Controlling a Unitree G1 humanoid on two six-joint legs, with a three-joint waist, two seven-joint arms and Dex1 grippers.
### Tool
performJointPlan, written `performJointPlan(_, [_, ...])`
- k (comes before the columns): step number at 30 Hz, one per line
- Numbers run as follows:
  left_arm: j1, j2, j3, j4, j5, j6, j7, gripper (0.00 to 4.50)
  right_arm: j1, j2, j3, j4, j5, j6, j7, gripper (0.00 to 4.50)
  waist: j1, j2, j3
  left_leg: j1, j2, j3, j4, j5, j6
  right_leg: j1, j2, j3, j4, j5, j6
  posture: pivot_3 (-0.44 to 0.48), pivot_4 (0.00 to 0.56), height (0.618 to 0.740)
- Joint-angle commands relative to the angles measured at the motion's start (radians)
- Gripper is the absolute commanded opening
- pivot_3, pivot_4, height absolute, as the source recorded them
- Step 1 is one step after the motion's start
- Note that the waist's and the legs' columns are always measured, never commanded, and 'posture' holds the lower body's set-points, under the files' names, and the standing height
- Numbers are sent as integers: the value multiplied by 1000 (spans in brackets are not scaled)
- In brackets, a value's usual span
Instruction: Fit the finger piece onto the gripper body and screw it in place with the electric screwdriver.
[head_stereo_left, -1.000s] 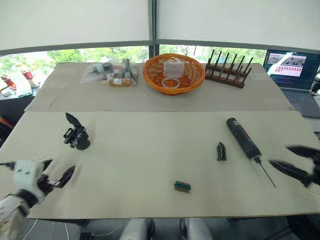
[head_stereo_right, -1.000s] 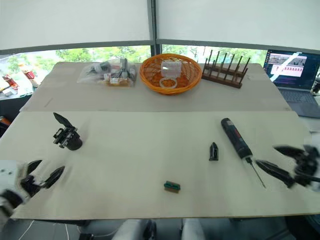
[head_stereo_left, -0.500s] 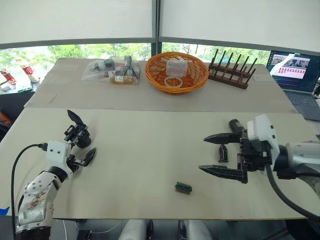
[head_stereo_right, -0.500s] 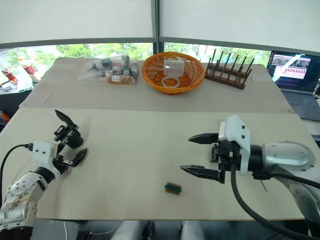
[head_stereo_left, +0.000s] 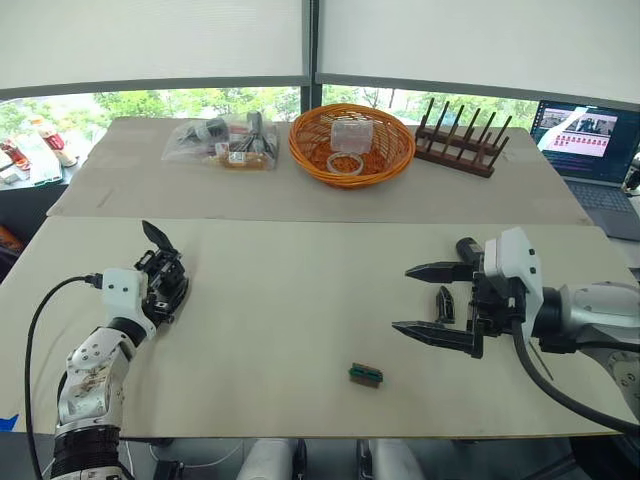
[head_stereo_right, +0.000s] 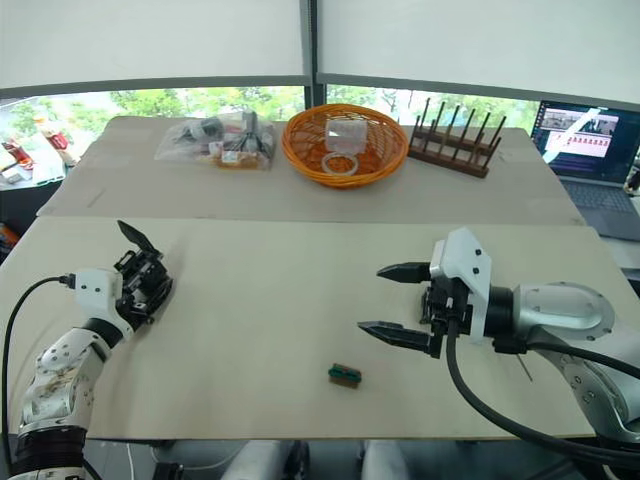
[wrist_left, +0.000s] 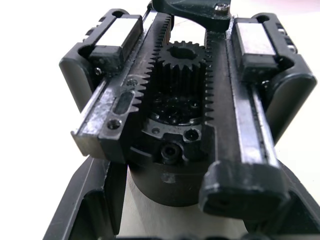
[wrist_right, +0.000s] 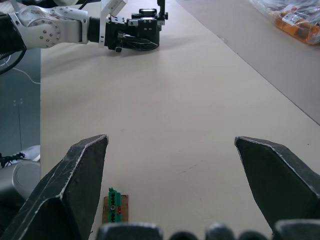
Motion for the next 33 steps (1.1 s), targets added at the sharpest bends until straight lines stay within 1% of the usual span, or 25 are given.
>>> performJointPlan(1, [65,-75,-31,-221,-8,52,91,2335,11,11,-8,-16,-7,-27,-7,4500,0,0,0,0,0,0,0,0,0,0,0,0,0,0,0,0,150,740])
performJointPlan(3, [116,-157,-79,-401,-2,116,182,2335,28,18,-7,-27,-13,-31,-11,4500,3,0,0,-1,-1,0,0,0,-1,0,-1,0,0,0,1,0,150,740])
performJointPlan(5, [143,-238,-141,-543,36,193,288,2335,41,24,-6,-36,-17,-33,-15,4500,7,-1,0,-2,-1,0,0,0,0,0,-1,0,-1,1,1,0,150,740])
performJointPlan(6, [146,-275,-175,-589,85,215,349,2335,42,28,-3,-39,-17,-33,-19,4500,10,-1,1,-3,-2,0,1,0,0,-1,-2,0,-1,1,1,0,150,740])
performJointPlan(8, [134,-324,-230,-635,133,260,411,2335,39,40,2,-40,-12,-29,-27,4500,11,-3,1,-5,-3,0,2,0,0,-1,-2,0,-1,1,2,0,150,740])
performJointPlan(10, [110,-345,-293,-644,169,271,425,2335,31,51,11,-40,-11,-26,-36,4500,9,-3,1,-4,-3,0,2,0,2,-1,-1,0,0,1,3,0,150,740])
performJointPlan(12, [96,-351,-320,-607,209,261,444,2335,23,58,21,-40,-11,-24,-42,4500,6,-3,1,-3,-2,0,2,0,6,-1,1,1,0,2,1,0,150,740])
performJointPlan(14, [94,-357,-329,-541,232,226,456,2335,15,62,31,-33,-17,-25,-42,4500,0,-3,1,-2,-2,0,2,3,10,-1,2,1,1,3,0,0,150,740])
performJointPlan(18, [99,-363,-345,-410,261,133,457,2335,5,63,47,-22,-27,-31,-37,4500,-2,-3,1,0,-1,0,2,4,11,0,4,2,1,3,0,0,150,740])
performJointPlan(19, [102,-368,-344,-392,253,123,450,2835,3,62,51,-21,-30,-32,-34,4500,-1,-3,1,0,-1,0,2,4,11,0,4,1,1,3,0,0,150,740])
performJointPlan(20, [109,-367,-348,-388,243,115,432,3364,2,61,52,-20,-31,-32,-32,4500,0,-3,1,0,-1,0,2,4,11,1,4,1,1,3,0,0,150,740])
performJointPlan(21, [114,-367,-351,-386,236,109,420,3652,2,60,52,-19,-32,-33,-31,4500,0,-3,1,0,-1,0,2,4,11,1,4,2,1,3,0,0,150,740])
performJointPlan(22, [128,-360,-354,-396,223,106,397,4200,2,58,52,-18,-32,-33,-31,4500,0,-3,1,0,-1,0,2,4,11,1,4,1,0,3,0,0,150,740])
performJointPlan(23, [150,-343,-355,-410,203,107,358,4474,3,56,49,-18,-31,-34,-29,4500,0,-3,1,0,-1,0,2,3,11,1,3,1,0,3,0,0,150,740])
performJointPlan(25, [195,-286,-338,-438,149,115,255,4474,4,52,48,-15,-34,-35,-25,4500,-2,-2,1,0,-1,0,2,3,12,1,3,2,0,3,0,0,150,740])
performJointPlan(28, [227,-174,-297,-435,84,112,114,4474,4,51,49,-11,-42,-40,-18,4500,-3,-1,0,0,-1,0,1,3,12,-1,3,2,1,2,-1,0,150,740])
performJointPlan(29, [223,-112,-283,-403,62,103,36,4474,3,54,53,-11,-45,-41,-17,4500,-3,0,0,1,0,0,1,3,11,-1,3,2,1,2,-1,0,150,740])
performJointPlan(30, [217,-70,-275,-378,46,97,-18,4474,2,56,55,-10,-47,-43,-16,4500,-3,0,0,1,0,0,1,3,11,-1,3,2,1,2,-2,0,150,740])
performJointPlan(33, [166,56,-296,-264,40,12,-199,4474,-3,63,76,-5,-65,-55,-10,4500,-2,2,-1,2,1,0,1,4,10,0,3,1,1,-1,-7,0,150,740])
